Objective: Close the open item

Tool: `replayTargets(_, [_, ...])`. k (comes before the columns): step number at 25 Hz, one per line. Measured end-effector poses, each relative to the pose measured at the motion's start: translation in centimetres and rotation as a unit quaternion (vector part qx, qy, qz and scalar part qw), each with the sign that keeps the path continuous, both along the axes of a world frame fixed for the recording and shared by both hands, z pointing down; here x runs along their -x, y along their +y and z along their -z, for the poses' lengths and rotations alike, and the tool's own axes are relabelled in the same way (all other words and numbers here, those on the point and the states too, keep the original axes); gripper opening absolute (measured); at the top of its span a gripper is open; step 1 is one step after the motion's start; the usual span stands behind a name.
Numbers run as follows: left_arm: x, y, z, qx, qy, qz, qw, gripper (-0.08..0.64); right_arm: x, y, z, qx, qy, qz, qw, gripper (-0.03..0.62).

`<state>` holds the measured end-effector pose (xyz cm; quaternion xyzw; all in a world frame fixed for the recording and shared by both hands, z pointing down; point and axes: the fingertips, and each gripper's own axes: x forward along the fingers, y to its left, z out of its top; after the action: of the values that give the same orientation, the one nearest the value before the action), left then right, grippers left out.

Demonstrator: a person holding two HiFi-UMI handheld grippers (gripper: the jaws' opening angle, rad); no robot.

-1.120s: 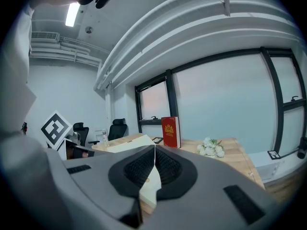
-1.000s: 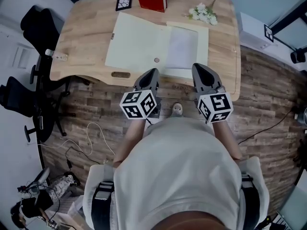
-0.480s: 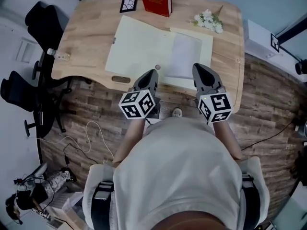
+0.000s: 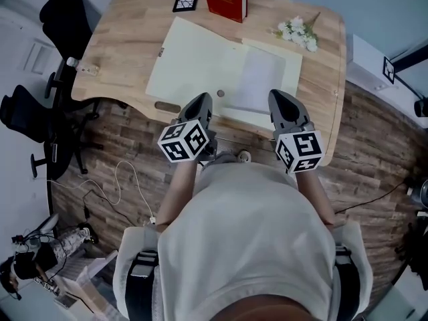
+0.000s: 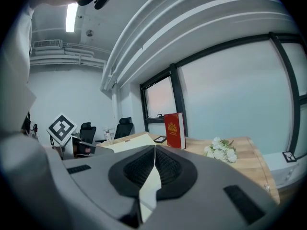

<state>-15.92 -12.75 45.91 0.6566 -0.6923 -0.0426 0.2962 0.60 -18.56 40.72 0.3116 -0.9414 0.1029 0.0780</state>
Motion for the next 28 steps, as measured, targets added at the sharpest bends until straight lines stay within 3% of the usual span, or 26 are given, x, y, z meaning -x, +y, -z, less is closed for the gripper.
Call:
replayTargets(11, [6.9,0.7,0.3,0.020,-0.056,0.052,0.9969,0.021,0.1,-0.2,-1.4,0.022,0.002,0.002,1.000,0.018])
replayTargets(18, [9.9,-0.1,1.0,0.035,-0.115,0.024,0.9925,0.021,1.1,-1.2,-1.7,0.020,0.008,0.003,1.000,0.018])
replayTargets(23, [12.4,-1.3,1.9,0.039,-0.114,0.022,0.9925,0.021,1.9,-1.9,-1.9,0.020,0.014,0.007,1.000,0.019])
replayTargets(28, [15.4,-2.5,3.0,0.053,-0.157,0.015,0.9861,0.021,2.6,-3.0,-1.9,0.016,0.016,0.005,1.000,0.020])
